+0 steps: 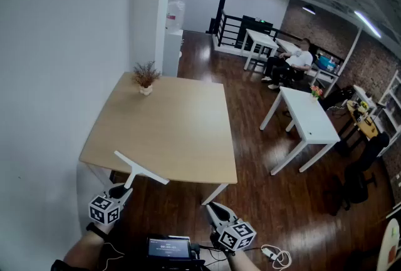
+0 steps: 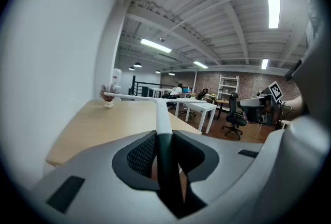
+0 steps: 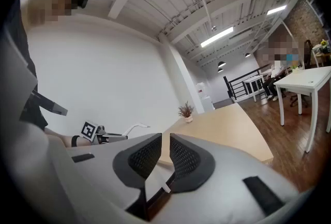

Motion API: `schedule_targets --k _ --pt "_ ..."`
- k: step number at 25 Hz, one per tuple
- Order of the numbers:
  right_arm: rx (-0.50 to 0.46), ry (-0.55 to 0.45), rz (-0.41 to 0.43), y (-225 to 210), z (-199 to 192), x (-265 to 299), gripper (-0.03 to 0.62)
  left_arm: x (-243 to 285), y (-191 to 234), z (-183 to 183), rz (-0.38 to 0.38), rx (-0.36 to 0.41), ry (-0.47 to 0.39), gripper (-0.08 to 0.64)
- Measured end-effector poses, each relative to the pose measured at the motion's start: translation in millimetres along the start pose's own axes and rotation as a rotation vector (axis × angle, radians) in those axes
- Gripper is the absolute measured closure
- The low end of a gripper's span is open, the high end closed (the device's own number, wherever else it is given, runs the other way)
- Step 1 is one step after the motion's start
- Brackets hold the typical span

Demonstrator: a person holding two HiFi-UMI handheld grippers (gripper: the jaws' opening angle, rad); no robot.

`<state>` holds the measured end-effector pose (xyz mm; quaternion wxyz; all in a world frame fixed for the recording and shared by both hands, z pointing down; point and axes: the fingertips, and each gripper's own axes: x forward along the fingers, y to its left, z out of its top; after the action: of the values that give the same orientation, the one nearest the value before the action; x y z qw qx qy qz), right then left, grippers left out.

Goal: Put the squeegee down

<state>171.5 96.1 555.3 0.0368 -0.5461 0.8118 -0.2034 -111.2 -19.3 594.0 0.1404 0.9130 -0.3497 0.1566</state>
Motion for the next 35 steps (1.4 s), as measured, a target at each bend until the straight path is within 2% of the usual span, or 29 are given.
schedule_targets --k 10,13,15,21,30,35 --pt "-0.073 0.019 0.025 -6 18 56 0.52 49 47 14 0.003 0.014 0.018 0.471" --pt "-0.079 0.02 0.016 -13 25 86 0.518 72 72 16 -0.008 0.009 0.029 0.471" --pt "-0.09 0.024 0.009 -19 30 107 0.494 89 92 20 -0.013 0.009 0.035 0.471" --pt "-0.111 0.034 -0.017 -34 50 167 0.492 142 155 35 -0.02 0.014 0.062 0.471" --pt "-0.164 0.088 -0.092 -58 56 242 0.488 244 251 5 -0.018 0.0 0.199 0.471" --pt "-0.169 0.112 -0.112 -70 55 274 0.485 292 283 -1 -0.031 0.007 0.227 0.471"
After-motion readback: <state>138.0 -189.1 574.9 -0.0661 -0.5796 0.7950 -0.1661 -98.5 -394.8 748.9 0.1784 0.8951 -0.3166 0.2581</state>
